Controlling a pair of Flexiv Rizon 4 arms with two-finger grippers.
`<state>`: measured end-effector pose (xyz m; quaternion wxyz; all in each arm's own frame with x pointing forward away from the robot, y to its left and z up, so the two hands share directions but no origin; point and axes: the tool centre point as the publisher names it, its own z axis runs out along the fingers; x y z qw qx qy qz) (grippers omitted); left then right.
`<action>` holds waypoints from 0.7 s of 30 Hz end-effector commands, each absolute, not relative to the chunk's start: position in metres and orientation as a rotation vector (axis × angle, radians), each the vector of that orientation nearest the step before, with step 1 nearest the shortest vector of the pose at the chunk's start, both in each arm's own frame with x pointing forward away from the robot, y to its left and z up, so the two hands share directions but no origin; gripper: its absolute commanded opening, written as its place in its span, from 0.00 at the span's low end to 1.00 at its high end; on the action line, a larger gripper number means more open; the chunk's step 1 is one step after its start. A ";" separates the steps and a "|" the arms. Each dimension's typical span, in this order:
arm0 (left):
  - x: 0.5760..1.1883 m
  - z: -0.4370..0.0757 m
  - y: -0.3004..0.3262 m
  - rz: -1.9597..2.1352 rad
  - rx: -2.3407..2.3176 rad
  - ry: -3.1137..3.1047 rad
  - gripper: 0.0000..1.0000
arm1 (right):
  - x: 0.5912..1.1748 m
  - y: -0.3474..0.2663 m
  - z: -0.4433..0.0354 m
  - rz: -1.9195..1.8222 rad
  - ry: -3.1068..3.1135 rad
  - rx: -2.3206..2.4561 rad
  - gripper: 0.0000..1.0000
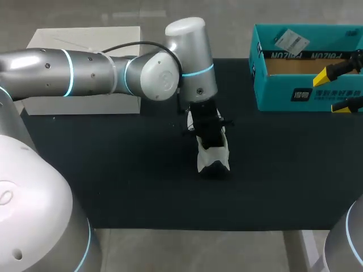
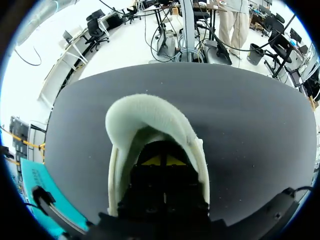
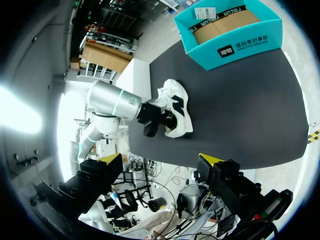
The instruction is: Take the shoe out of the shoebox, open the shoe tongue, remove and reinsert the insole, then place the shoe into the shoebox
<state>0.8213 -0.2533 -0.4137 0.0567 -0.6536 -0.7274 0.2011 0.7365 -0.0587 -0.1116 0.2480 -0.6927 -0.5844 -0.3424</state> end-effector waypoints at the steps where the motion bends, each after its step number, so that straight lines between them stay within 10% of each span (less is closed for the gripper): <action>1: 0.825 -0.424 -0.258 0.586 -1.990 -2.192 0.00 | 0.736 -0.058 -0.112 -0.933 -1.593 -1.891 1.00; 21: 0.807 -0.391 -0.268 0.625 -2.100 -2.064 0.00 | 0.736 -0.058 -0.112 -0.933 -1.593 -1.891 1.00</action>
